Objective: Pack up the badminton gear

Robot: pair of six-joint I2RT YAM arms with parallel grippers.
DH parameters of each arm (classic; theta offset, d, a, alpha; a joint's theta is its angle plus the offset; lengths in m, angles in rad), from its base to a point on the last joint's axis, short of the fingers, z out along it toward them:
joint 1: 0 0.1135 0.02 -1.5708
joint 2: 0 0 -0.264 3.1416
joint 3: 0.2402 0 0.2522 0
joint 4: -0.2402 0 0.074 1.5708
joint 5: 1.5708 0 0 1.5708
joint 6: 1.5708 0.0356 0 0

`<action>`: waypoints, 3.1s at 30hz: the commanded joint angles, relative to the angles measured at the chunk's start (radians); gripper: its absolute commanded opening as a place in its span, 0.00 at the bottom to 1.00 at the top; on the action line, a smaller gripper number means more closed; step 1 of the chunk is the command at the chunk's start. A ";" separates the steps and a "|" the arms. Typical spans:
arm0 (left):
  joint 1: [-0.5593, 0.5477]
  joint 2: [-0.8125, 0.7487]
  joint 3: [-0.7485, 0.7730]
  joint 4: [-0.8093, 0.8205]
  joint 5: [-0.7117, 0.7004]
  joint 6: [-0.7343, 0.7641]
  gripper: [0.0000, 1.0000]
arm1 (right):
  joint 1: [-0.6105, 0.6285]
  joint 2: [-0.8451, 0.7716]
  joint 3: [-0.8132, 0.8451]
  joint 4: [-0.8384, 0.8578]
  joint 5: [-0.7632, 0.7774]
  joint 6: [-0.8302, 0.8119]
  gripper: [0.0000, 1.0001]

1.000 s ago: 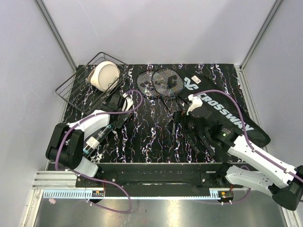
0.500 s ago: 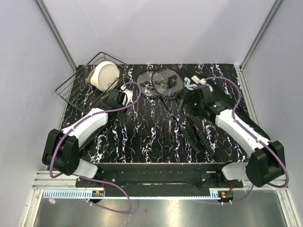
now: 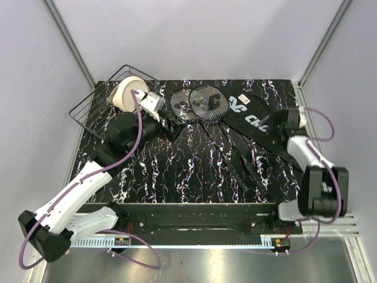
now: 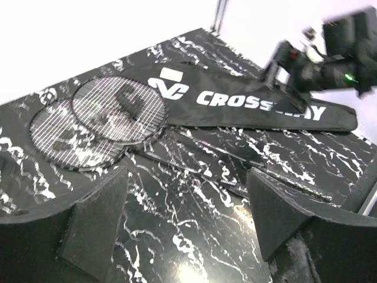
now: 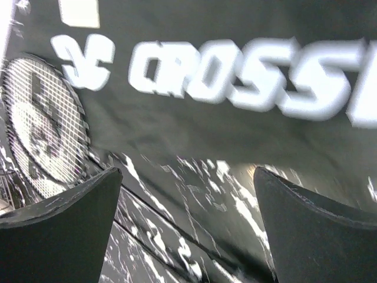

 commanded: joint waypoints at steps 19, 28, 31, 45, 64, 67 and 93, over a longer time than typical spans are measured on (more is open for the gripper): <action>-0.219 -0.015 -0.132 0.105 0.048 0.116 0.83 | -0.038 0.987 1.246 -0.454 -0.134 -0.979 0.90; -0.246 0.011 -0.133 0.096 0.033 0.127 0.84 | -0.038 1.039 1.229 -0.465 -0.081 -1.095 0.91; -0.246 0.022 -0.133 0.093 0.028 0.126 0.84 | -0.038 1.070 1.267 -0.509 -0.079 -1.111 0.92; -0.246 0.061 -0.149 0.097 -0.015 0.156 0.84 | -0.057 1.119 1.394 -0.612 0.027 -1.062 0.10; -0.223 0.106 -0.066 0.007 -0.098 0.078 0.86 | 0.120 0.538 1.290 -0.600 0.211 -0.580 0.00; -0.184 0.111 -0.043 0.004 -0.056 0.047 0.87 | 0.196 0.474 1.234 -0.610 0.234 -0.491 0.00; -0.019 0.149 -0.101 0.169 0.059 -0.009 0.90 | 0.371 0.259 1.003 -0.270 0.011 -0.080 0.00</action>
